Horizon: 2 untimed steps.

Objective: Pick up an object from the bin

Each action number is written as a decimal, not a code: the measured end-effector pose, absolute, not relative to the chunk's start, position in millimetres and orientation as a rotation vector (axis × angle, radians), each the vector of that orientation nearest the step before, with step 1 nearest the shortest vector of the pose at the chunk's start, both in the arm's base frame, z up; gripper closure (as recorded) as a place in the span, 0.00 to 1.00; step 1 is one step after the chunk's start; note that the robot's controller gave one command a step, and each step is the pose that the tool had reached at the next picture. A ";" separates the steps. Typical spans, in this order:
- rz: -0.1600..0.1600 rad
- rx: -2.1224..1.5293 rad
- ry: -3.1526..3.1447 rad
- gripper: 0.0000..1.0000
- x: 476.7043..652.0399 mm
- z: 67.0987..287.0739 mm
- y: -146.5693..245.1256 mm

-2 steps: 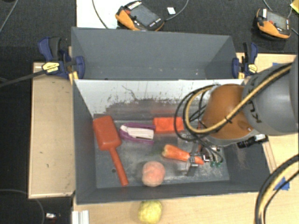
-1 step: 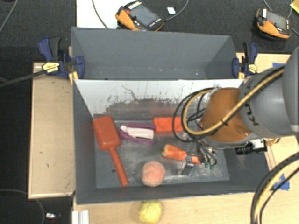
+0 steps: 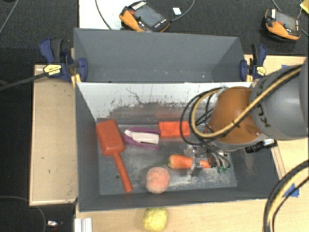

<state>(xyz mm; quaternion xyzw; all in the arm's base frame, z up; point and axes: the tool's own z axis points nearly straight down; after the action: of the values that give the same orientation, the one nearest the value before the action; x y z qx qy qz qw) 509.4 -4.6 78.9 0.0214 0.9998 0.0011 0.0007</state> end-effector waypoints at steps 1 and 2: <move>0.003 0.067 3.139 1.00 509.4 79.0 -4.6; 0.004 0.068 3.140 1.00 508.9 90.4 -4.6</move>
Offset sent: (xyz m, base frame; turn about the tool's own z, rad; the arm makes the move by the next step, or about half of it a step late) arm 0.0000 -0.0001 0.0262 0.0001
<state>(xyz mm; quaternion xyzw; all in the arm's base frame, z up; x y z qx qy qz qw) 508.9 -4.6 90.4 0.0216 0.9998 0.0012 0.0006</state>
